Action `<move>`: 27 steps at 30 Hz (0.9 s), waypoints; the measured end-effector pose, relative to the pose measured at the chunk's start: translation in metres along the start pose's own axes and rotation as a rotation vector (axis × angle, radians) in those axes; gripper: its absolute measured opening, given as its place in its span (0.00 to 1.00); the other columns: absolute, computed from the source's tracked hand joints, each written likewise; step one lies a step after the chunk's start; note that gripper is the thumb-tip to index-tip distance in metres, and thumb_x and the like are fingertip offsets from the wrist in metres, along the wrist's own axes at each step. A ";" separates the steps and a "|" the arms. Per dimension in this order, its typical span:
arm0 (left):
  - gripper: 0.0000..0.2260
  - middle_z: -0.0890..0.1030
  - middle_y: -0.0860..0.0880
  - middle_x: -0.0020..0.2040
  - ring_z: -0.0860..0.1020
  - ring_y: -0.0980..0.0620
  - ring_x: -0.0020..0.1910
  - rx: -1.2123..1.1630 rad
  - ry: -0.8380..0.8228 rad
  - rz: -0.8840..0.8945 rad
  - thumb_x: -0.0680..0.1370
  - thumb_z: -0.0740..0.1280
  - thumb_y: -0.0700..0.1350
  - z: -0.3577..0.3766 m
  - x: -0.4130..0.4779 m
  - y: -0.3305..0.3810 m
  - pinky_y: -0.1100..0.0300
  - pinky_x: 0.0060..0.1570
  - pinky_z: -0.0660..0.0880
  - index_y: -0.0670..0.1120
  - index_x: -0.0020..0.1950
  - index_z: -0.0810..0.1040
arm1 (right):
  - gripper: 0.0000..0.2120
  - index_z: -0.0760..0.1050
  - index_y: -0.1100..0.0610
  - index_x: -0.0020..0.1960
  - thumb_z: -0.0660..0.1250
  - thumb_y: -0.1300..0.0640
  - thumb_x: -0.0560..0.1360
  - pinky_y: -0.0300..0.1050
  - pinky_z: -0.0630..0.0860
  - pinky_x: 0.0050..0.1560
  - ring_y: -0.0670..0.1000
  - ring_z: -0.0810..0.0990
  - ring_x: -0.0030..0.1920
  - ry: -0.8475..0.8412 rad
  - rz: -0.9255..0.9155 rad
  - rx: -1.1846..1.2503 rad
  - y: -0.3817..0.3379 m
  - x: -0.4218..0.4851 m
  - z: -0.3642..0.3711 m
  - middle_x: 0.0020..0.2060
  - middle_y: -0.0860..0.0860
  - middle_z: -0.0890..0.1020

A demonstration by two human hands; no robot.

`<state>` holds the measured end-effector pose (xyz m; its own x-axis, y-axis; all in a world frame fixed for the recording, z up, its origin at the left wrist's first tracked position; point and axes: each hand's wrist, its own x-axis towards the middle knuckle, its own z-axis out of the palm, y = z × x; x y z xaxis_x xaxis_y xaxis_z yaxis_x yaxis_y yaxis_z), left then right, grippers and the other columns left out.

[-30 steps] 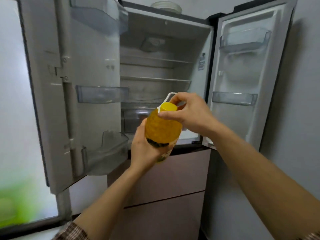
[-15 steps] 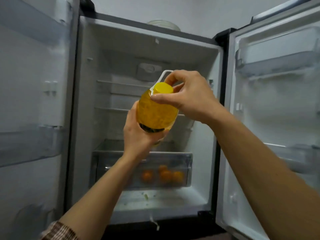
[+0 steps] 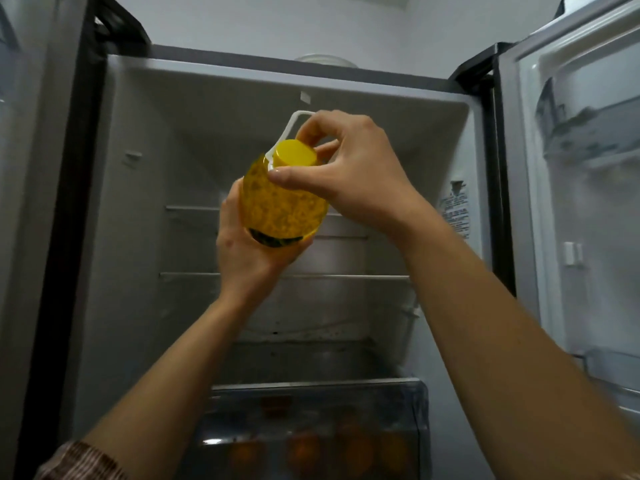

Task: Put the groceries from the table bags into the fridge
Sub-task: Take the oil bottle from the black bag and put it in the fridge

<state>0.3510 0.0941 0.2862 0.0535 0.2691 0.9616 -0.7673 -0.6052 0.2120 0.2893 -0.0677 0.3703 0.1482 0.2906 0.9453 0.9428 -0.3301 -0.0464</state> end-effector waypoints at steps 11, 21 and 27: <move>0.48 0.71 0.54 0.66 0.73 0.56 0.61 0.037 -0.045 -0.084 0.59 0.83 0.49 0.013 -0.006 -0.071 0.62 0.54 0.74 0.55 0.73 0.60 | 0.19 0.79 0.56 0.47 0.79 0.46 0.64 0.44 0.80 0.46 0.47 0.80 0.50 -0.033 0.077 0.061 0.058 -0.001 0.056 0.46 0.49 0.81; 0.32 0.80 0.53 0.59 0.78 0.54 0.59 0.153 -0.459 -0.426 0.63 0.72 0.47 -0.020 0.025 -0.127 0.56 0.57 0.75 0.53 0.67 0.74 | 0.19 0.75 0.56 0.48 0.78 0.47 0.66 0.41 0.75 0.48 0.48 0.76 0.49 -0.050 0.171 0.066 0.136 -0.012 0.145 0.48 0.50 0.78; 0.11 0.82 0.46 0.49 0.82 0.44 0.45 0.219 -0.458 -0.725 0.79 0.58 0.44 -0.021 0.062 -0.131 0.62 0.36 0.72 0.47 0.48 0.81 | 0.14 0.76 0.53 0.60 0.70 0.55 0.75 0.41 0.73 0.54 0.48 0.76 0.55 -0.220 0.243 0.180 0.159 0.008 0.182 0.55 0.50 0.79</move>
<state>0.4413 0.2063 0.3143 0.7660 0.3442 0.5429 -0.3079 -0.5449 0.7799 0.4951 0.0456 0.3121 0.4167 0.4152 0.8087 0.9066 -0.2555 -0.3359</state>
